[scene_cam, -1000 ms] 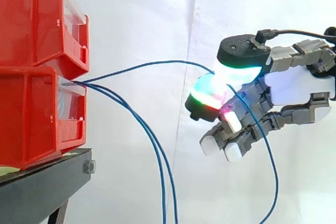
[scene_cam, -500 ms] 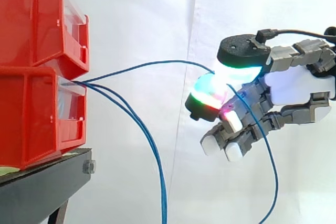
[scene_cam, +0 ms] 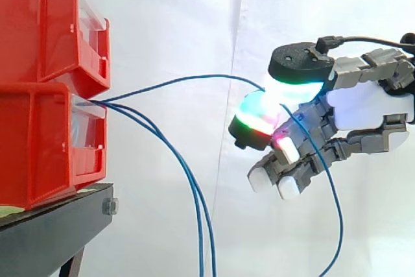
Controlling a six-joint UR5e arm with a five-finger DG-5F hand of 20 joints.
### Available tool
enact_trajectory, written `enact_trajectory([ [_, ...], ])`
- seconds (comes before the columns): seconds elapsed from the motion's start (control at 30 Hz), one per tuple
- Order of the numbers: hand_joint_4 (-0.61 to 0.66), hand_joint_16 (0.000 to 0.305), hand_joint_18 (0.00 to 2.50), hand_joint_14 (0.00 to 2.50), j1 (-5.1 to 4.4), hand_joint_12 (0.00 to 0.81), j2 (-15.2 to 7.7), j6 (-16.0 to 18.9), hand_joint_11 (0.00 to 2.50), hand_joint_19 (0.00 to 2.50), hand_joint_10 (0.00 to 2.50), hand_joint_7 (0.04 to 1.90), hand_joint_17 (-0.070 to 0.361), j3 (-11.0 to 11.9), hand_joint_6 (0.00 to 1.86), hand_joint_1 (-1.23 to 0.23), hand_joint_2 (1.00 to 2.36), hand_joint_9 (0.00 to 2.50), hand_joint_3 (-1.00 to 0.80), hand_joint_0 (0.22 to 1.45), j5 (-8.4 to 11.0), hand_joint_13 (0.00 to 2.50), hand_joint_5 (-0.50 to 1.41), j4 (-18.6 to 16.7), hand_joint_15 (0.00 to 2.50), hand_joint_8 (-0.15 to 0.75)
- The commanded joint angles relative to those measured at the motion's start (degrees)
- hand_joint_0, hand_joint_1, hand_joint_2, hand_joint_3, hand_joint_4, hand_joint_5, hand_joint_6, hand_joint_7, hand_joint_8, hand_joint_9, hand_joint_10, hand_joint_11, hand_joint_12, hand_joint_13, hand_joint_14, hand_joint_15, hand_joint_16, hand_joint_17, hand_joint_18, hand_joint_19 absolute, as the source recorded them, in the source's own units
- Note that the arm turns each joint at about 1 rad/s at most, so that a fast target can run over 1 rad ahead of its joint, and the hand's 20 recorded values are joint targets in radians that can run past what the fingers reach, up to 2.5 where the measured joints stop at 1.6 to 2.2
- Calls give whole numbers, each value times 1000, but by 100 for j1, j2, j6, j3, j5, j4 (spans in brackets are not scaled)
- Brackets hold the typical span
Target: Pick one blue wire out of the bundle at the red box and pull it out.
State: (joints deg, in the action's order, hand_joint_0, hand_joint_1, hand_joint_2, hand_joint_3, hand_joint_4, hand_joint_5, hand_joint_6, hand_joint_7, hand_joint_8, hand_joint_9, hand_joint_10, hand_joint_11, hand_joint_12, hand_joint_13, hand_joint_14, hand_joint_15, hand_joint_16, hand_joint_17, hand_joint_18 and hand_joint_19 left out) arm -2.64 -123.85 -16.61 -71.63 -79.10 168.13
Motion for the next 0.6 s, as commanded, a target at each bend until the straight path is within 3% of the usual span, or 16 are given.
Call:
enact_trajectory([
  [0.0, -56, 66, 714, 12, 0, 469, 1, 0, 732, 395, 11, 1033, 148, 0, 972, -734, 1001, 954, 22, 644, 0, 784, -161, 0, 425, 396],
  [0.57, -53, 65, 707, 14, 0, 467, 1, 0, 737, 394, 12, 1026, 147, 0, 972, -736, 1001, 954, 20, 641, 0, 780, -161, 0, 426, 391],
])
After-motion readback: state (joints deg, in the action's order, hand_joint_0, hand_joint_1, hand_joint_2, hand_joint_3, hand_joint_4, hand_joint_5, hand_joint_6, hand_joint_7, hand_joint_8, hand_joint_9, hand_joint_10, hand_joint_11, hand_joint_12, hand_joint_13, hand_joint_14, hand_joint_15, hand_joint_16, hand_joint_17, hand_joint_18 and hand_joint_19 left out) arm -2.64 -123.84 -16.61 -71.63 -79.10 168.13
